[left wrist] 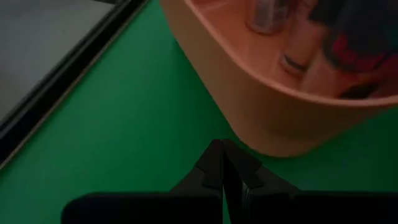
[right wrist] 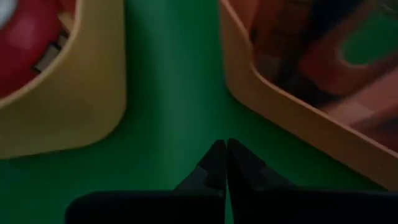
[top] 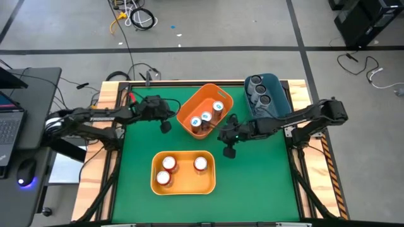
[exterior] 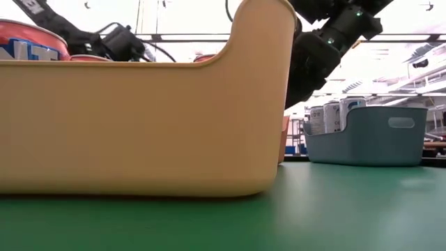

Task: Sort soda cans
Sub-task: Move the orange bin beside the blue bin

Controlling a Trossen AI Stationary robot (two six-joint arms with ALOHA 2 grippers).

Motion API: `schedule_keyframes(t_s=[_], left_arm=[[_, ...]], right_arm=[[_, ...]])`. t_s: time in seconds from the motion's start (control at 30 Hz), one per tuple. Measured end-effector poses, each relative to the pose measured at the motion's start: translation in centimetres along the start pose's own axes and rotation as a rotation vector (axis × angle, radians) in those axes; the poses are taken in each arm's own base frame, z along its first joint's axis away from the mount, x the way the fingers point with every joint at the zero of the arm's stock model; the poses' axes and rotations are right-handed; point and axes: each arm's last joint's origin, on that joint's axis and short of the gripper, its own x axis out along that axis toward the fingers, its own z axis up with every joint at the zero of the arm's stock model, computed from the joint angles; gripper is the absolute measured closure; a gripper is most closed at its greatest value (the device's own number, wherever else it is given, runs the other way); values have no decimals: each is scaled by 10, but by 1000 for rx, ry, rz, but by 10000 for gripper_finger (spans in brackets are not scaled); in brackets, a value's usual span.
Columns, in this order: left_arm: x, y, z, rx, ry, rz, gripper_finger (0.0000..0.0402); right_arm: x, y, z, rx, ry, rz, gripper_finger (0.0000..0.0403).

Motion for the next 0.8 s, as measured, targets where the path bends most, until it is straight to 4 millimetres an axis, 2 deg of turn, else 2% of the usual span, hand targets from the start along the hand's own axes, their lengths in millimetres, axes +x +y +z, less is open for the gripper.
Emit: schedule_keyframes(t_s=[0.2, 0.33, 0.5, 0.8], left_arm=[[27, -3, -6, 14, -4, -95, 401], [37, -4, -8, 13, -24, -133, 401], [40, -8, -9, -3, -25, -200, 401], [39, -24, -7, 35, -33, -261, 401]], right_arm=[[20, 8, 3, -29, -58, 58, 402], [27, -2, 7, 13, -102, 2, 403], [24, -7, 13, 43, -154, -3, 403], [13, -1, 19, 77, -183, 55, 403]])
